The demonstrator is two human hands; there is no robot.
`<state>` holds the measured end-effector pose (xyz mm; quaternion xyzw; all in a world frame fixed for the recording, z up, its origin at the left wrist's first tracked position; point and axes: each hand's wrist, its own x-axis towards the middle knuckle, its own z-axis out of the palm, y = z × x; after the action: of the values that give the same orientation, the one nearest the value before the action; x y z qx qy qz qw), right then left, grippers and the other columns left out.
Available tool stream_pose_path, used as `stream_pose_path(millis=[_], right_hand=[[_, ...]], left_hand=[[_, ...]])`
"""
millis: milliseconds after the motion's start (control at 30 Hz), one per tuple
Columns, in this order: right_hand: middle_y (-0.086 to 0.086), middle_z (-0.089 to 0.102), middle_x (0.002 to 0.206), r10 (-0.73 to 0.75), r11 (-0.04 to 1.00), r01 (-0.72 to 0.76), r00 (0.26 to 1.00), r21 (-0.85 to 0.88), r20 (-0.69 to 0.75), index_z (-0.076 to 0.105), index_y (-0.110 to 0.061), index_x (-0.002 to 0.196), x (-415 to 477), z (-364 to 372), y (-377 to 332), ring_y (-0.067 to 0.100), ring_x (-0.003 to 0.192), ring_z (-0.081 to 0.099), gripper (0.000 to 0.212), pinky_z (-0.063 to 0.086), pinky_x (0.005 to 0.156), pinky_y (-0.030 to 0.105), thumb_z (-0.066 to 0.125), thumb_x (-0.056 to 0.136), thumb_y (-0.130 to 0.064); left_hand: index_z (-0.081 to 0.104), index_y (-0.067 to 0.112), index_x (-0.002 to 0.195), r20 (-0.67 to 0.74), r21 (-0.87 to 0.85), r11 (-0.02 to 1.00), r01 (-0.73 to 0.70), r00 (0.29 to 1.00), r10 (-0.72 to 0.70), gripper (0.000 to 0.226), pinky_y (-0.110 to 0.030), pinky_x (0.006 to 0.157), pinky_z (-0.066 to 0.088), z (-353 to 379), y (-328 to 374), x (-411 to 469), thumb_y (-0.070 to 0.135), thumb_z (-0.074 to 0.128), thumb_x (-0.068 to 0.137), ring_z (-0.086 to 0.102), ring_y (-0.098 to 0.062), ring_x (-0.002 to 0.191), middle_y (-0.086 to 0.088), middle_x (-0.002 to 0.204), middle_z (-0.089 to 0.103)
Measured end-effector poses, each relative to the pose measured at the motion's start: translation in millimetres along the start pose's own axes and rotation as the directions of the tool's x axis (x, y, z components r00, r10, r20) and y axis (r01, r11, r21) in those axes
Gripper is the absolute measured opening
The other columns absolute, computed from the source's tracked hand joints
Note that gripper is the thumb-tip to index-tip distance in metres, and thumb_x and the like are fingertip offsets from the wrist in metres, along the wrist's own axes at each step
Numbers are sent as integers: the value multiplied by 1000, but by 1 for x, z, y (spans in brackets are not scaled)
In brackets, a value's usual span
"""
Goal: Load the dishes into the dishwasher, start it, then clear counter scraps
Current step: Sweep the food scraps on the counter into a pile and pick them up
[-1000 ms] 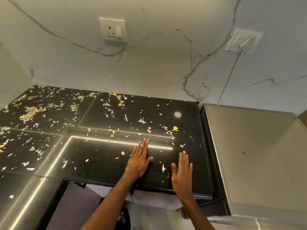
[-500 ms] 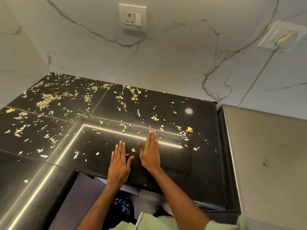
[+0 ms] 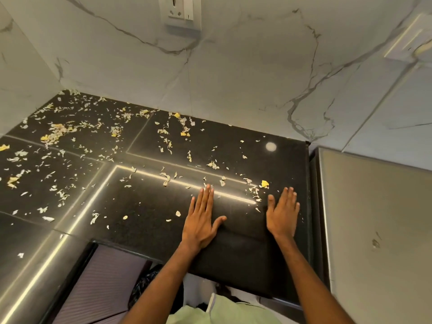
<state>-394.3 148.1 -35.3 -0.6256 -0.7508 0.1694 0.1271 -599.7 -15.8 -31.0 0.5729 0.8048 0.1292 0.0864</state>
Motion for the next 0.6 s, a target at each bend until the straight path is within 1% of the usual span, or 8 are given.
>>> stream_pose_path(millis=[100,200,267,333,367,433,533,600], right_hand=[[9,9,165,-142,988,136,987,74,76,12,-7,157,14,12,-37,22,153,4,85,5,124,41,7,96,-65],[6,6,166,-341,935,309,919,175,199,11,-8,158,24,29,-83,19,153,2,92,0,123,35,0,91,-71],[2,5,166,-470,877,408,838,256,277,9,-12,159,18,40,-109,13,153,-1,87,0,125,37,4,94,-70],[-4,5,166,-552,821,446,780,355,296,9,-18,159,12,42,-120,6,151,-2,75,5,125,41,13,100,-64],[-6,7,166,-553,810,433,787,396,272,10,-21,159,11,38,-118,4,151,-1,70,7,125,42,16,101,-61],[-3,19,164,-481,833,391,862,392,161,16,-24,158,14,22,-95,12,152,9,66,12,124,44,19,103,-59],[6,30,160,-281,944,284,959,167,-41,31,-14,153,31,-2,-20,24,150,20,69,13,122,49,20,101,-57],[13,26,162,-121,992,122,991,14,-56,29,-7,153,34,-13,24,27,151,17,78,15,121,56,14,97,-60]], left_hand=[[-2,14,158,-64,-162,987,15,998,-26,75,-45,125,9,-9,-3,32,57,20,101,-12,-14,152,1,166,-10],[4,17,159,-202,-344,935,85,966,-162,70,-36,125,4,-28,-6,46,54,21,103,-8,-12,152,4,166,-4],[3,18,159,-242,-364,924,117,946,-215,69,-29,124,-1,-40,-10,37,54,21,103,-8,-12,152,6,166,-6],[0,17,159,-241,-311,941,135,946,-216,70,-32,124,-1,-44,-19,21,54,21,103,-9,-11,152,5,166,-8],[-1,17,159,-227,-280,947,160,947,-227,71,-35,124,1,-43,-27,10,55,21,102,-10,-11,152,5,166,-9],[-3,18,158,-201,-230,943,239,937,-287,73,-40,124,4,-36,-49,-13,57,20,101,-11,-12,152,6,166,-10],[0,16,158,-164,-158,909,387,897,-410,78,-46,124,9,-28,-79,-46,62,17,99,-9,-14,152,4,166,-10],[0,14,158,-135,-111,885,453,875,-465,82,-47,124,8,-23,-89,-59,67,13,96,-10,-15,152,4,166,-9]])
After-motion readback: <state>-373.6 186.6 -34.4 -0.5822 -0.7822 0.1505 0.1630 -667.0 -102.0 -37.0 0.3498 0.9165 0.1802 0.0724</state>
